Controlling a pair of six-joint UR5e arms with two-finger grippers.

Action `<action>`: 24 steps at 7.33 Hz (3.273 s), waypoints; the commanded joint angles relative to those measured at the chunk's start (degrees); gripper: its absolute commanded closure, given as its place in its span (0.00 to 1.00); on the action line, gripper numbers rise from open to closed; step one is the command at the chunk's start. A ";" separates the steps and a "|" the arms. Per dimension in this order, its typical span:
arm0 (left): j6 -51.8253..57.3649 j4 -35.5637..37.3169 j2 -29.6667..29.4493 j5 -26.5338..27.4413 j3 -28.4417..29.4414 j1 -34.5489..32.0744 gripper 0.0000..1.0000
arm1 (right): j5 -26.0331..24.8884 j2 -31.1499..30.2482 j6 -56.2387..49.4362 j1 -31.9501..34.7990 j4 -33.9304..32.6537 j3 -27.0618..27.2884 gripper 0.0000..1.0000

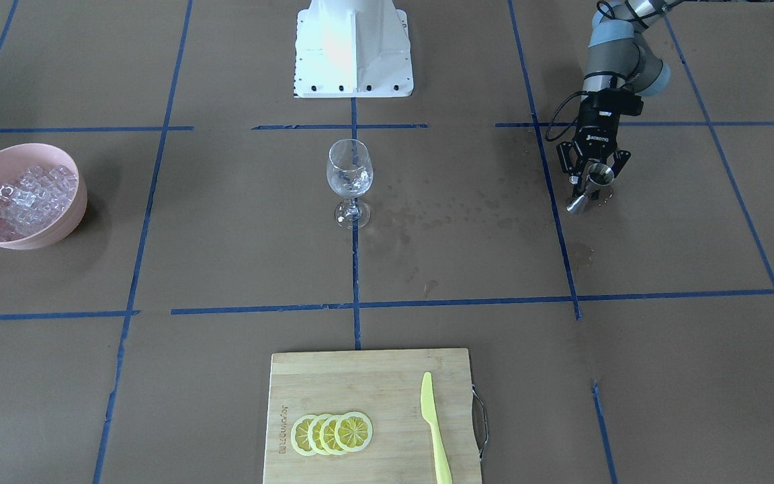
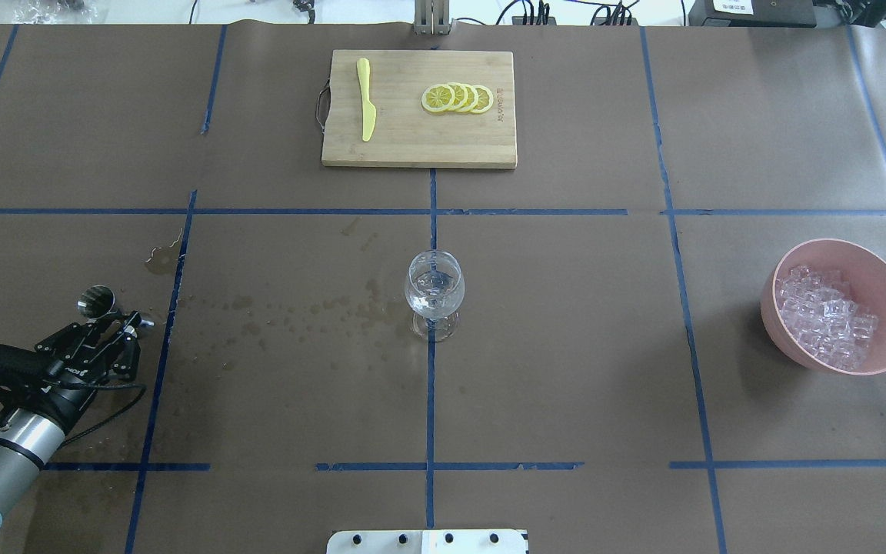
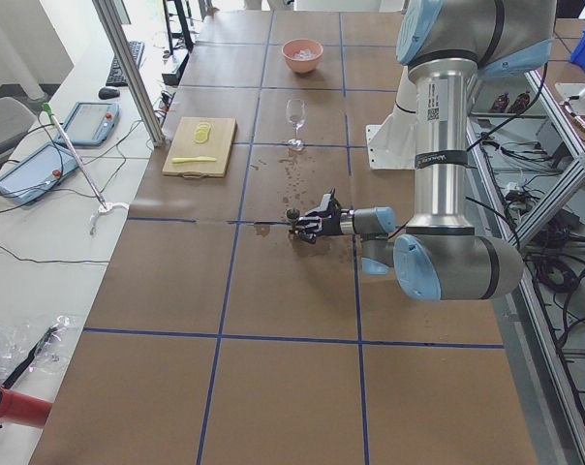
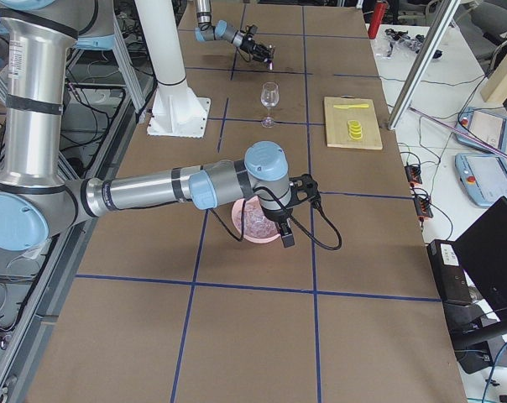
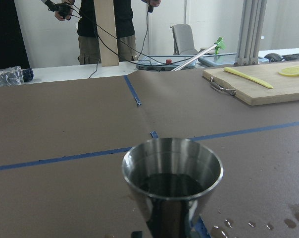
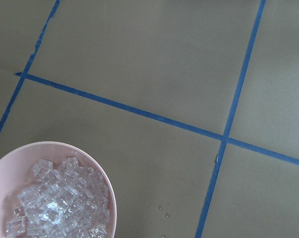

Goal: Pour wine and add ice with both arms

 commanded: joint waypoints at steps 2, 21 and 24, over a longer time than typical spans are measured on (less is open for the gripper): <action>0.00 -0.09 0.00 0.35 -0.33 0.00 0.58 | 0.00 0.00 -0.03 0.00 0.00 -0.04 0.00; 30.23 -6.48 -17.03 2.98 -6.04 -0.70 1.00 | 0.00 -0.26 -0.03 0.00 0.00 -0.39 0.00; 30.67 14.09 -26.25 3.08 -8.76 -0.79 1.00 | 0.00 -0.44 -0.03 0.00 0.00 -0.39 0.00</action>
